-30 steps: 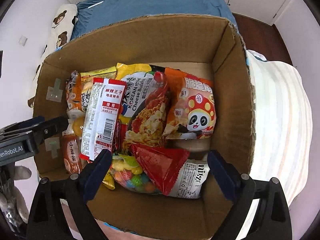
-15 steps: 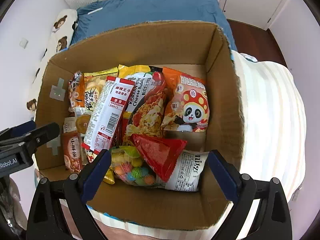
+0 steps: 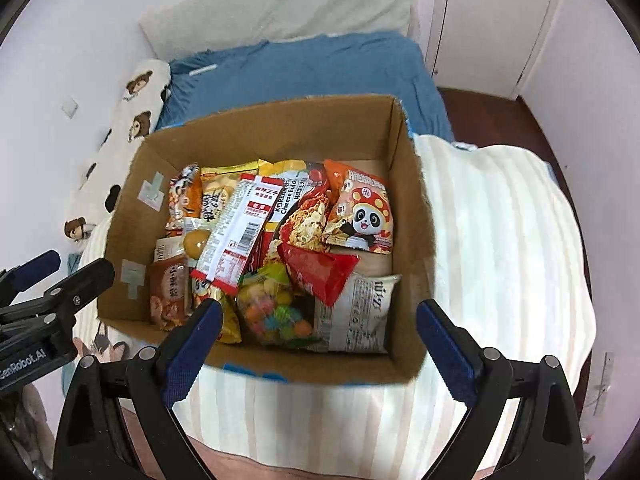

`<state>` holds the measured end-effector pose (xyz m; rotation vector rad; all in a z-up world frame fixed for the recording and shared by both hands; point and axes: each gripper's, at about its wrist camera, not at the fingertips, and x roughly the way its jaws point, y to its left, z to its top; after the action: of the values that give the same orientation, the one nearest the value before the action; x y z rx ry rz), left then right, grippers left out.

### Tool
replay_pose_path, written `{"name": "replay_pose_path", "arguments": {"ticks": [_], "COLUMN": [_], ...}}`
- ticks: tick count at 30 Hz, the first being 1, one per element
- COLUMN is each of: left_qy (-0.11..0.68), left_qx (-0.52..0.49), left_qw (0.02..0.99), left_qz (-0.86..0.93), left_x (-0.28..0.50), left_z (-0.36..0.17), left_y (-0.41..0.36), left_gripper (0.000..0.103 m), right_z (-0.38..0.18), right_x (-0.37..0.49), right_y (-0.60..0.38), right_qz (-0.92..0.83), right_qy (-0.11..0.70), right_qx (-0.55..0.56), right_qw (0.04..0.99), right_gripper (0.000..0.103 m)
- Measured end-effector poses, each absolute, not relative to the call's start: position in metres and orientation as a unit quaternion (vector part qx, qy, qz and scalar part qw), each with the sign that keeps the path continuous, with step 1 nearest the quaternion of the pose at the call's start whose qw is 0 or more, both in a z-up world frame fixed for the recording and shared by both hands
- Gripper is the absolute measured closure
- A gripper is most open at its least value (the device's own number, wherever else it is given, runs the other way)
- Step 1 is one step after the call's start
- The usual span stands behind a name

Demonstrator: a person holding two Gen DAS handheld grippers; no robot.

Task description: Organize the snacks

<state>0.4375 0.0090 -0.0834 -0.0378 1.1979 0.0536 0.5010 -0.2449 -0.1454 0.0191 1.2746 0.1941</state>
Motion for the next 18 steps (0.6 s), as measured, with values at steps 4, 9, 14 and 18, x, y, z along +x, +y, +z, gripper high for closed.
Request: {"name": "replay_pose_path", "arguments": {"ticks": [4,9,14,18], "left_qy": [0.541,0.511,0.483,0.461], "left_qx": [-0.028,-0.035,-0.044,-0.045], "left_qw": [0.840,0.859,0.874,0.886], "left_qz": [0.021,0.020,0.025,0.034], "left_x": [0.411,0.374,0.337,0.308], "left_z": [-0.065,-0.041,-0.017,-0.001], "left_y": [0.006,0.002,0.003,0.004], "left_gripper": [0.009,0.009,0.009,0.009], "right_z": [-0.123,-0.092,-0.058,-0.036], "right_x": [0.474,0.439,0.395,0.358], "right_y": [-0.253,-0.265,-0.275,-0.282], "right_qz": [0.090,0.094,0.095,0.100], "right_qy": [0.569,0.540,0.500,0.479], "right_qx": [0.017,0.023,0.019,0.028], "right_qw": [0.817,0.836,0.860,0.872], "right_gripper": [0.004,0.004,0.004,0.004]}}
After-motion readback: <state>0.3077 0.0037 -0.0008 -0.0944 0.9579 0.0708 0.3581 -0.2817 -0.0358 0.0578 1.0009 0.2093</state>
